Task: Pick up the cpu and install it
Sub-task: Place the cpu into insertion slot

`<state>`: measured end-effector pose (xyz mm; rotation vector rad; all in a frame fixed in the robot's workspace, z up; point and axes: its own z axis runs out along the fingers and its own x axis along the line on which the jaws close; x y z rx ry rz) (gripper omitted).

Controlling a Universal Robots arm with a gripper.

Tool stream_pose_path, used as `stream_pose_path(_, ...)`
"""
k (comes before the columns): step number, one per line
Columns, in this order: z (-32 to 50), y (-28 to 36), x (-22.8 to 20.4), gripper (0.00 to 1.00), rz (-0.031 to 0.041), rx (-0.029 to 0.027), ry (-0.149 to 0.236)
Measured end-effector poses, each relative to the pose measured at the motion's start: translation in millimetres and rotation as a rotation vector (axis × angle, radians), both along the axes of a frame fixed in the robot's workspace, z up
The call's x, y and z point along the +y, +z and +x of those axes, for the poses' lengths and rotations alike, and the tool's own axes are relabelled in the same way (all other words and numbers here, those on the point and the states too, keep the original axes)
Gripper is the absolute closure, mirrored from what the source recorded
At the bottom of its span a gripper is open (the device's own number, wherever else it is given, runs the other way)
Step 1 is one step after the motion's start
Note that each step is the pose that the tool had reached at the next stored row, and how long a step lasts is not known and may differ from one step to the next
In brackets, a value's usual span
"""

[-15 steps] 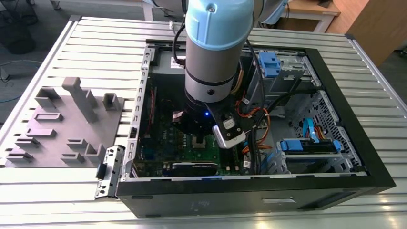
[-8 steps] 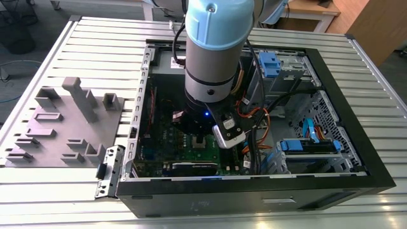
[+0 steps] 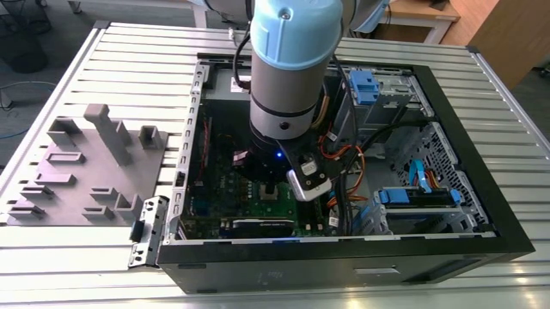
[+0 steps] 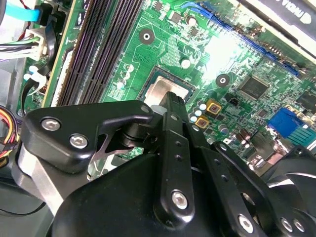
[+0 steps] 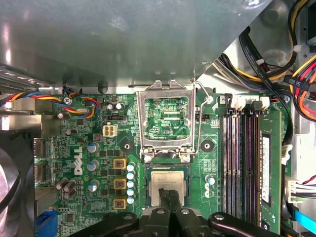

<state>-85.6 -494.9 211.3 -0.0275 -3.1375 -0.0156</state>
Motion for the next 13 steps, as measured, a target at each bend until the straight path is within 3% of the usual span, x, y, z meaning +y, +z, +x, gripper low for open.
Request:
stream_pose_path(4,0.0,-6.0,0.0,0.89,0.0000,0.0000,-0.002)
stream_pose_path(6,-0.1,-7.9,0.0,0.89,0.0000,0.0000,-0.022)
stream_pose_path(8,-0.1,-8.5,0.0,0.89,-0.0002,0.0001,-0.043)
stream_pose_path(13,0.0,-10.2,2.0,0.89,0.0000,0.0000,-0.049)
